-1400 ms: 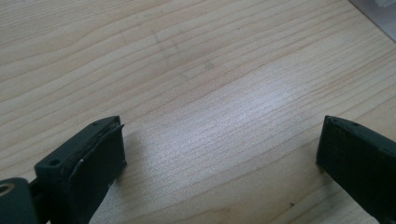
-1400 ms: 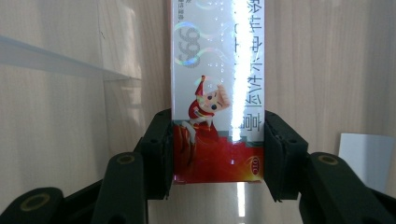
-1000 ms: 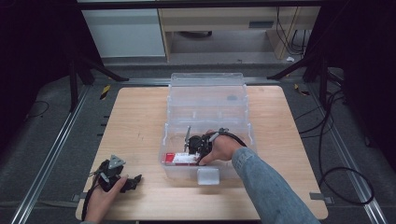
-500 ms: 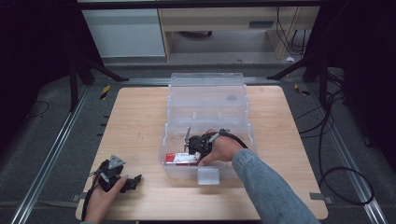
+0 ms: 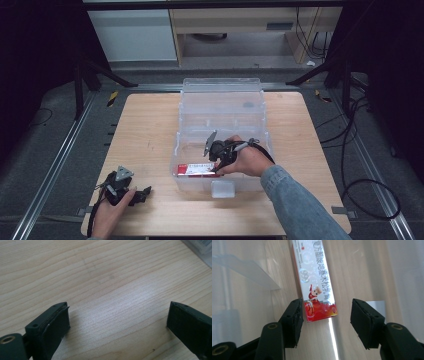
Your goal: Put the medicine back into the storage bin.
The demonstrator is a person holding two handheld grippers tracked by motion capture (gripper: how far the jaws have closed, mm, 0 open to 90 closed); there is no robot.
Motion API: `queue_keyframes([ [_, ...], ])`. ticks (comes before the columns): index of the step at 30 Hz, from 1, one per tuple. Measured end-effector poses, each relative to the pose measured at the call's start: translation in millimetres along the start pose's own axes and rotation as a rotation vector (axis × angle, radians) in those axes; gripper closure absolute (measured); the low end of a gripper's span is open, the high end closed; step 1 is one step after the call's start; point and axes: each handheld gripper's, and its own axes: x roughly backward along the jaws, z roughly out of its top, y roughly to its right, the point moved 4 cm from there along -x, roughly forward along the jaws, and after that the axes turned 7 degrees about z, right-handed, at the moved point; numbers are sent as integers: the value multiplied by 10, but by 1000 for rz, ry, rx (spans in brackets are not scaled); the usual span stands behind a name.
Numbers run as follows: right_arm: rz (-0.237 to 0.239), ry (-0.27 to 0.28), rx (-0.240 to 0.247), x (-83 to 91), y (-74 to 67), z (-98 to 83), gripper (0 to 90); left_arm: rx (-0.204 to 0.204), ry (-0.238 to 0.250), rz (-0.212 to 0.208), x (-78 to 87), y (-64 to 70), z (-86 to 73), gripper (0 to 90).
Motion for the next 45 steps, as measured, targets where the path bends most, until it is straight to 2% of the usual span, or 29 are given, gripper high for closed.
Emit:
queue_keyframes([
  [1, -2, 33, -14, 71, -3, -9, 455, 2, 2, -1, 7, 2, 3, 41],
  [9, 8, 171, -51, 410, -98, -10, 519, 12, 69, -22, 134, 48, 103, 43],
  [12, 7, 192, -59, 528, -104, -20, 548, 28, 109, -50, 217, 92, 187, 42],
  [16, -5, 222, -65, 698, -70, -17, 577, 16, 142, -73, 323, 165, 306, 42],
  [19, -12, 248, -79, 815, -23, -5, 593, 23, 169, -95, 402, 213, 404, 41],
  [21, -17, 258, -81, 879, 26, 0, 599, 25, 167, -108, 456, 245, 455, 41],
  [27, -49, 276, -111, 1055, 201, -4, 617, -25, 184, -127, 556, 350, 613, 37],
  [30, -68, 290, -124, 1155, 310, 12, 613, -33, 194, -135, 570, 421, 694, 34],
  [35, -100, 292, -155, 1262, 489, 29, 576, -23, 211, -163, 567, 496, 779, 33],
  [36, -107, 281, -165, 1286, 558, 38, 558, -27, 209, -168, 565, 505, 784, 33],
  [41, -120, 263, -179, 1332, 709, 88, 500, -44, 201, -172, 561, 582, 803, 35],
  [45, -132, 264, -182, 1352, 830, 158, 535, -57, 203, -180, 560, 662, 818, 37],
])
